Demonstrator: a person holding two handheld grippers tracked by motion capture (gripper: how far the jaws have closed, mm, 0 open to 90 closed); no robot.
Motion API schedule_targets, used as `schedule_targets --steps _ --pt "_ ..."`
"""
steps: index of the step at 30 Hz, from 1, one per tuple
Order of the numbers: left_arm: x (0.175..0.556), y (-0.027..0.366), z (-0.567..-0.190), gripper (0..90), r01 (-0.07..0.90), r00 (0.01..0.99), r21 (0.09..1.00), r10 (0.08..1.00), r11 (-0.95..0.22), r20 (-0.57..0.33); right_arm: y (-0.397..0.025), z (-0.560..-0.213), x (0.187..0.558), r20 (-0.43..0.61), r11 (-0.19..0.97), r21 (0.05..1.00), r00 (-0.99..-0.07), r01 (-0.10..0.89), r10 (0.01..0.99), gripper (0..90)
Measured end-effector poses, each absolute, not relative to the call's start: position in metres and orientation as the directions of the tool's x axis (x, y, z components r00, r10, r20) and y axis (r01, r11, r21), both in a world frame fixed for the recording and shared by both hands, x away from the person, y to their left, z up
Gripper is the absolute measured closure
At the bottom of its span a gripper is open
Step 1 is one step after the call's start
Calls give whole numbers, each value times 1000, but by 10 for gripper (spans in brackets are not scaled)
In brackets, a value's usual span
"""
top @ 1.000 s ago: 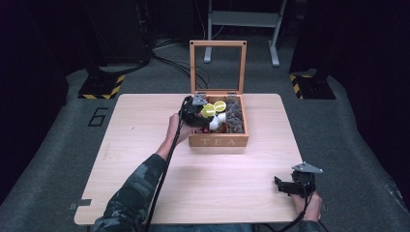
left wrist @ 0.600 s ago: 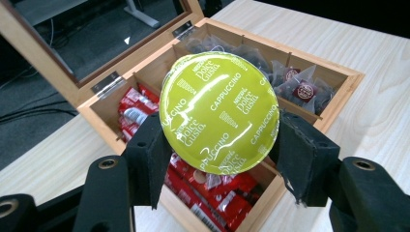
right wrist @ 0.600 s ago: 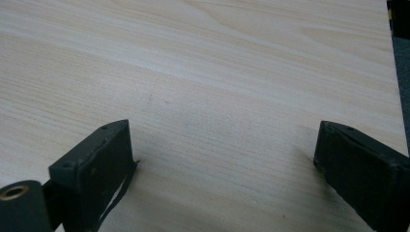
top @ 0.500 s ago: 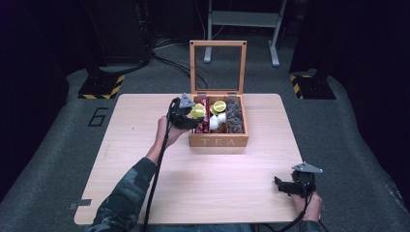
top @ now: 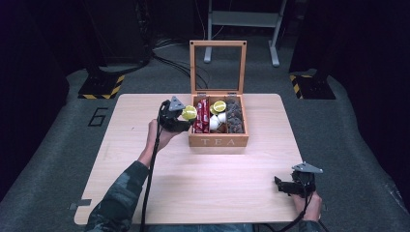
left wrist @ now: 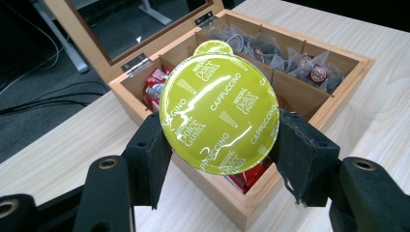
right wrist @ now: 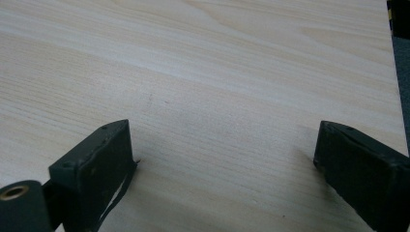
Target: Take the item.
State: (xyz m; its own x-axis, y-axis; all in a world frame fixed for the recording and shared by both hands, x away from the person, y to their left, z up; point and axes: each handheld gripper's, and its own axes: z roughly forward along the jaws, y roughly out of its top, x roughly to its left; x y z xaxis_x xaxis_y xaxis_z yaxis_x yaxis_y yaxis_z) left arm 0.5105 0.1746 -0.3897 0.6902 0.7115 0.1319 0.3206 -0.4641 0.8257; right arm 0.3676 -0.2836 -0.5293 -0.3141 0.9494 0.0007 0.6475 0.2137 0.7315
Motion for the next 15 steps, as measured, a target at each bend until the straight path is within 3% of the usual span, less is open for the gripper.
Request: schedule_targets --steps 15 --pt "502 203 -402 404 358 652 836 752 -415 94 -284 -529 368 0 213 732 -313 647 950 63"
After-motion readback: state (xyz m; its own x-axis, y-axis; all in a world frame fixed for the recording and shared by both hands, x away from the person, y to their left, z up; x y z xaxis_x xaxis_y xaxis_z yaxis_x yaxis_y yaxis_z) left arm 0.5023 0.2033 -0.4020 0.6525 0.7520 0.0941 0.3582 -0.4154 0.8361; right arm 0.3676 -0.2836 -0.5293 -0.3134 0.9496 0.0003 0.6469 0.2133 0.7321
